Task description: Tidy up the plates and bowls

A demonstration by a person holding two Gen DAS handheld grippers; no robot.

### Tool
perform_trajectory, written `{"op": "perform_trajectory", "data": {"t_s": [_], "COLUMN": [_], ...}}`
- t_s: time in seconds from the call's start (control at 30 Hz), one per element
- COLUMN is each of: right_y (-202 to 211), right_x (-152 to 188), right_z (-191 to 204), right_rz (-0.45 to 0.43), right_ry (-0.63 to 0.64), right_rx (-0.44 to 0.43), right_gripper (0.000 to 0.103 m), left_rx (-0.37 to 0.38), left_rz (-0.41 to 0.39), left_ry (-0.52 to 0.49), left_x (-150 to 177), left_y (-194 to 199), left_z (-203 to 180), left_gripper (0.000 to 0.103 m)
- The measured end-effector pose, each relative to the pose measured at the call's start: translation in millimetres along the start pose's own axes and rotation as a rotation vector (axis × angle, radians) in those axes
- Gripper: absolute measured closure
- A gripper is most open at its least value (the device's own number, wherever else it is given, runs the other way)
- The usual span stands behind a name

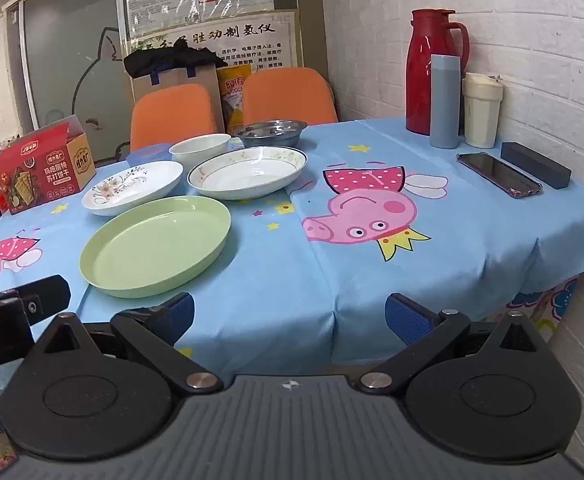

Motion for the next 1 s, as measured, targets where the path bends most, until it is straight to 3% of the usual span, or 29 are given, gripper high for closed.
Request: {"op": "perform_trajectory", "data": {"t_s": [1.0], "right_y": [0.3], "right_x": [2.1], "right_z": [2.5], "right_rz": [-0.003], "right_ry": [0.01], "right_rx": [0.001], "right_gripper": [0.0], "left_rx": [0.019], "left_rz": [0.017], "left_ry": [-0.004], "left_x": [5.5], "left_y": [-1.3], "left_z": [-2.7], "left_gripper": [0.0]}}
Point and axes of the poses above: each gripper's, at about its wrist camera, not at the fingertips, and y roughly against the way its jaws point, z to its left, x to its underside, the point moved 8 cm from there along -y, roughly the way its jaws point, and after that the axes turned 1 degree about -x, right-handed, at the moved point
